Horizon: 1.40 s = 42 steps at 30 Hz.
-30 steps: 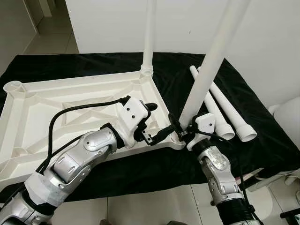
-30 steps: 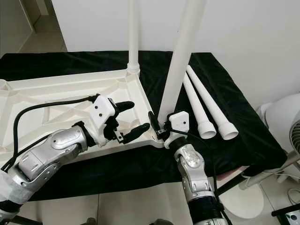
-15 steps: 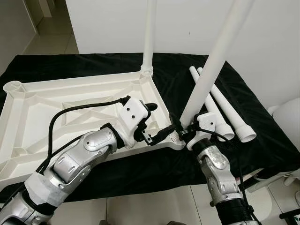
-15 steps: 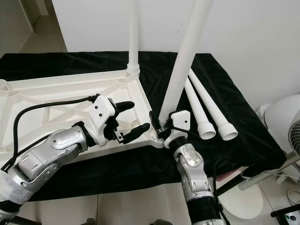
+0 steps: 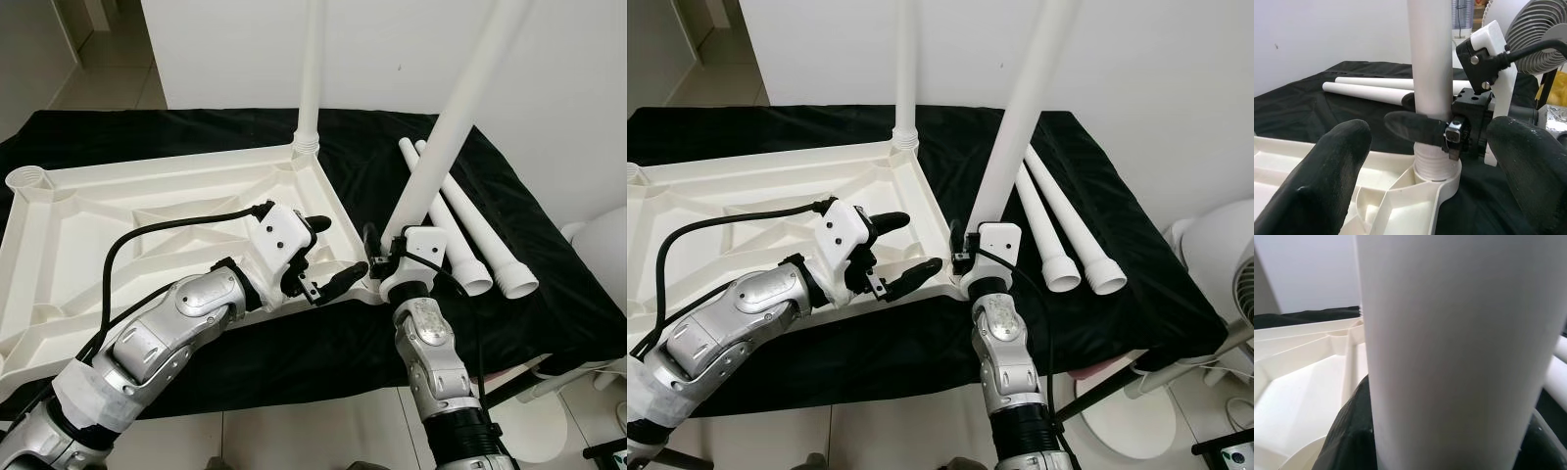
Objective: Building children table
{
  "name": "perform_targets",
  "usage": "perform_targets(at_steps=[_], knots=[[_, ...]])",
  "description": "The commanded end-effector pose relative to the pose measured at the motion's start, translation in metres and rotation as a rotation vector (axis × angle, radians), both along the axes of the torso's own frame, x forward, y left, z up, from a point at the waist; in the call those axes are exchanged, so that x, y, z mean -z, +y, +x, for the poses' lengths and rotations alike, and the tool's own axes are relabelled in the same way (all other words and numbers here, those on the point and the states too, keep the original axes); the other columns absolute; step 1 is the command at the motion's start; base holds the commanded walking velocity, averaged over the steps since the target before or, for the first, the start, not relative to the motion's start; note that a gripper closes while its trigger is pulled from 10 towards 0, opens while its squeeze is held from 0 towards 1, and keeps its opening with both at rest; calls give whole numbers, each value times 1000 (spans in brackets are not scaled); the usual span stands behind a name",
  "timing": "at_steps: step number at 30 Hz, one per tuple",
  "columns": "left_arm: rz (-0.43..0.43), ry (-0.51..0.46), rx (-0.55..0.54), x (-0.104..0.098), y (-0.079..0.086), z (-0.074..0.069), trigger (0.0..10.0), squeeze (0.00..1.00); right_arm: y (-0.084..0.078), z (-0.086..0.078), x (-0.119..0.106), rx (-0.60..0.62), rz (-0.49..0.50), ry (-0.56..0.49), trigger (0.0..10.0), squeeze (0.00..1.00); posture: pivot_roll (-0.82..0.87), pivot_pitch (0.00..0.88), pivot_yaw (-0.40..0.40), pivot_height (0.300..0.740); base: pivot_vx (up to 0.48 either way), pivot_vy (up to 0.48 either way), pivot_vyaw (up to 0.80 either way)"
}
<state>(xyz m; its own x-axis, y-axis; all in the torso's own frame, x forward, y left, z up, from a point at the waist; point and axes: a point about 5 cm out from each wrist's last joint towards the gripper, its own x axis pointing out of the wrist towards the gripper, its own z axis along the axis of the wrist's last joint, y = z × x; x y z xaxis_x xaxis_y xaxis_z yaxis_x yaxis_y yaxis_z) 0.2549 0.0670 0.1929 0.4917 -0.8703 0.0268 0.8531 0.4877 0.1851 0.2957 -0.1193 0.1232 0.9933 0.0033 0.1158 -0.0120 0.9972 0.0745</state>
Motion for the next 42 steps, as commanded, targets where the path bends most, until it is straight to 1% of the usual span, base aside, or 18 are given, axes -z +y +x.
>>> perform_targets(at_steps=[1,5,6,8,11,12,14,18,21,23,24,26,34,35,36,39,41,42], knots=[[50,9,266,3,-7,-15,10000,0,-19,-7,36,111,-23,170,10000,0,60,34,-42,740,0,0,0],[46,8,264,3,-8,-15,10000,0,-23,-8,35,205,-51,166,10000,0,61,30,-48,740,0,0,0],[46,8,264,3,-8,-15,10000,0,-23,-8,35,205,-51,166,10000,0,61,30,-48,740,0,0,0],[45,8,264,3,-9,-15,10000,0,-26,-8,35,252,-64,160,10000,0,62,24,-54,740,0,0,0],[43,7,267,3,-9,-16,10000,0,-29,-10,35,312,-61,152,10000,0,62,24,-54,740,0,0,0],[43,7,267,3,-9,-16,10000,0,-29,-10,35,312,-61,152,10000,0,62,24,-54,740,0,0,0],[44,6,268,3,-9,-16,10000,0,-33,-11,37,361,-53,159,10000,0,64,17,-58,740,0,0,0],[45,5,268,4,-9,-16,10000,0,-35,-12,38,374,-49,167,10000,0,66,13,-59,740,0,0,0],[46,5,270,4,-9,-16,10000,0,-38,-13,42,399,-27,182,10000,0,67,10,-59,740,0,0,0],[47,4,274,4,-9,-17,10000,0,-44,-15,47,441,31,205,10000,0,67,6,-58,740,0,0,0],[47,4,274,4,-9,-17,10000,0,-44,-15,47,441,31,205,10000,0,67,6,-58,740,0,0,0],[48,3,277,3,-9,-17,10000,0,-47,-17,50,473,80,216,10000,0,67,5,-57,740,0,0,0],[51,-1,282,3,-9,-17,10000,0,-50,-18,51,499,112,209,10000,0,67,1,-54,740,0,0,0],[51,-1,283,3,-9,-17,10000,0,-49,-18,53,505,150,215,10000,0,68,0,-53,740,0,0,0],[51,-1,283,3,-9,-17,10000,0,-49,-19,53,506,165,216,10000,0,67,0,-52,740,0,0,0],[52,-1,284,3,-9,-17,10000,0,-49,-19,54,504,172,219,10000,0,67,0,-52,740,0,0,0],[53,-1,285,3,-9,-17,10000,0,-49,-18,53,499,142,213,10000,0,68,0,-53,740,0,0,0],[53,-1,285,3,-9,-17,10000,0,-49,-18,53,499,142,213,10000,0,68,0,-53,740,0,0,0]])
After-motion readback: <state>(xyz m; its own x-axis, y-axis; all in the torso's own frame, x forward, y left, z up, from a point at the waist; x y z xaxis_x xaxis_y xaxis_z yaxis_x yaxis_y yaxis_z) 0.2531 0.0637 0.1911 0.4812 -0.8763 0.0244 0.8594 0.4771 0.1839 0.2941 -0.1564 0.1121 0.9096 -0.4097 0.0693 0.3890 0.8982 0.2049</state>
